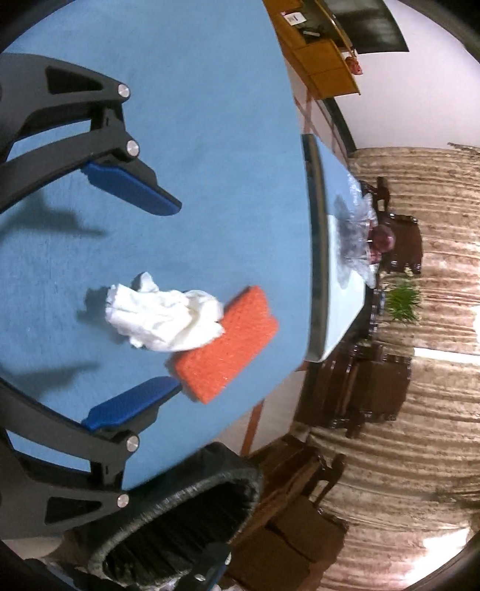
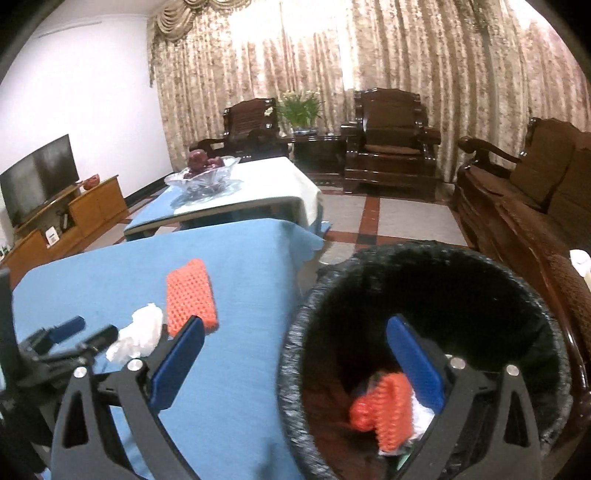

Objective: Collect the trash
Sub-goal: 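Move both tools back over the last tissue and foam net, then grasp the white tissue with the left tool while the right tool grasps the orange foam net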

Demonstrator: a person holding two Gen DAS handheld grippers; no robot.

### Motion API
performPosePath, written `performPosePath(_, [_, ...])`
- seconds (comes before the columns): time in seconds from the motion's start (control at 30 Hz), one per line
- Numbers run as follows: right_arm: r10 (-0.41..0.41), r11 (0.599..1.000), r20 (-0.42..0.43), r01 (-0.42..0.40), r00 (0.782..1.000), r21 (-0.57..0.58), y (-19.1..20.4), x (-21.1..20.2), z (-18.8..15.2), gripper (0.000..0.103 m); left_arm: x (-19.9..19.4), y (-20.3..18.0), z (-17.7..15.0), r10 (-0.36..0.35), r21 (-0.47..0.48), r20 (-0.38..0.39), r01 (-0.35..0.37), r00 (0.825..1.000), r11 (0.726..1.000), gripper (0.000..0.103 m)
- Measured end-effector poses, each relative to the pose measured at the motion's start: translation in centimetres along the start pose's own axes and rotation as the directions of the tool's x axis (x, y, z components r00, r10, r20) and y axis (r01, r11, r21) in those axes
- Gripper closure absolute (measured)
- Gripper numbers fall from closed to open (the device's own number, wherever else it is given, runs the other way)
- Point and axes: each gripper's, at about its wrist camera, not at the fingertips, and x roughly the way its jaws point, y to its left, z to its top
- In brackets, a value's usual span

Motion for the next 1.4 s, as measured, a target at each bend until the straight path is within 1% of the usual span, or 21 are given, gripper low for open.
performPosePath(0.1, [0.008, 1.000, -0.005, -0.008, 1.000, -0.010, 0.6, 0.7, 0.1, 0.006, 1.2, -0.1, -0.8, -0.007, 0.003, -0.030, 0.007, 1.000, 1.000, 0.027])
performPosePath(0.13, [0.009, 1.000, -0.006, -0.009, 1.000, -0.015, 0.7, 0.7, 0.1, 0.006, 1.7, 0.0, -0.9, -0.013, 0.000, -0.046, 0.013, 0.999, 1.000, 0.033])
performPosePath(0.17, [0.010, 1.000, -0.006, -0.010, 1.000, -0.019, 0.8, 1.0, 0.1, 0.006, 2.1, 0.0, -1.0, -0.016, -0.003, -0.060, 0.016, 0.998, 1.000, 0.043])
performPosePath(0.2, [0.013, 1.000, -0.006, -0.013, 1.000, -0.025, 1.1, 1.1, 0.2, 0.006, 2.6, 0.1, -1.0, -0.028, -0.012, -0.082, 0.027, 0.996, 1.000, 0.048])
performPosePath(0.23, [0.015, 0.999, -0.005, -0.016, 1.000, -0.028, 1.1, 1.2, 0.2, 0.006, 2.8, 0.1, -0.9, -0.044, -0.023, -0.093, 0.042, 0.995, 0.999, 0.058])
performPosePath(0.3, [0.022, 0.999, -0.005, -0.022, 1.000, -0.033, 1.5, 1.4, 0.2, 0.006, 3.1, 0.5, -1.0, -0.079, -0.044, -0.098, 0.075, 0.992, 0.996, 0.073])
performPosePath(0.33, [0.028, 0.999, -0.002, -0.028, 1.000, -0.037, 1.8, 1.6, 0.3, 0.006, 3.1, 0.5, -0.9, -0.087, -0.040, -0.100, 0.084, 0.991, 0.996, 0.086])
performPosePath(0.4, [0.043, 0.998, 0.002, -0.043, 0.999, -0.046, 2.5, 1.9, 0.5, 0.006, 2.7, 0.2, -0.9, -0.076, -0.014, -0.088, 0.075, 0.993, 0.997, 0.092])
performPosePath(0.47, [0.056, 0.997, 0.007, -0.056, 0.998, -0.058, 3.3, 2.2, 0.7, 0.006, 2.1, 0.4, -0.7, -0.067, -0.019, -0.072, 0.066, 0.995, 0.998, 0.094])
performPosePath(0.63, [0.103, 0.988, 0.015, -0.101, 0.995, -0.113, 6.3, 3.3, 1.2, 0.008, 0.3, 3.0, 0.3, 0.000, -0.065, -0.012, -0.001, 1.000, 0.998, 0.095])
performPosePath(0.73, [0.132, 0.982, 0.004, -0.130, 0.991, -0.138, 8.2, 4.7, 1.2, 0.013, -0.3, 4.4, 0.8, 0.050, -0.057, 0.008, -0.049, 0.999, 0.997, 0.095])
performPosePath(0.8, [0.134, 0.979, -0.011, -0.134, 0.991, -0.152, 9.3, 5.8, 1.1, 0.015, -0.4, 5.3, 1.0, 0.067, -0.069, 0.009, -0.066, 0.998, 0.995, 0.095])
performPosePath(0.97, [0.133, 0.976, -0.074, -0.143, 0.988, -0.161, 11.5, 9.5, 0.5, 0.025, -0.4, 7.0, 1.3, 0.092, -0.093, 0.004, -0.091, 0.996, 0.991, 0.095])
performPosePath(1.1, [0.102, 0.980, -0.128, -0.122, 0.987, -0.157, 11.9, 12.0, 0.0, 0.034, 0.0, 7.3, 1.1, 0.103, -0.088, -0.010, -0.103, 0.995, 0.991, 0.095])
performPosePath(1.13, [0.099, 0.980, -0.145, -0.121, 0.984, -0.155, 12.0, 12.6, -0.1, 0.037, 0.1, 7.4, 1.1, 0.104, -0.087, -0.014, -0.105, 0.995, 0.991, 0.095])
performPosePath(1.2, [0.092, 0.981, -0.181, -0.120, 0.979, -0.152, 12.0, 13.6, -0.2, 0.038, 0.4, 7.5, 0.9, 0.104, -0.088, -0.022, -0.105, 0.994, 0.991, 0.095])
performPosePath(1.23, [0.093, 0.981, -0.203, -0.125, 0.975, -0.149, 12.1, 14.0, -0.3, 0.041, 0.4, 7.6, 0.8, 0.104, -0.088, -0.024, -0.105, 0.994, 0.991, 0.095])
performPosePath(1.33, [0.095, 0.981, -0.245, -0.132, 0.965, -0.143, 11.9, 14.6, -0.5, 0.047, 0.6, 7.8, 0.5, 0.102, -0.092, -0.032, -0.105, 0.994, 0.990, 0.095])
performPosePath(1.4, [0.095, 0.981, -0.258, -0.134, 0.962, -0.139, 11.8, 14.8, -0.6, 0.050, 0.8, 7.8, 0.4, 0.103, -0.095, -0.035, -0.105, 0.994, 0.990, 0.095])
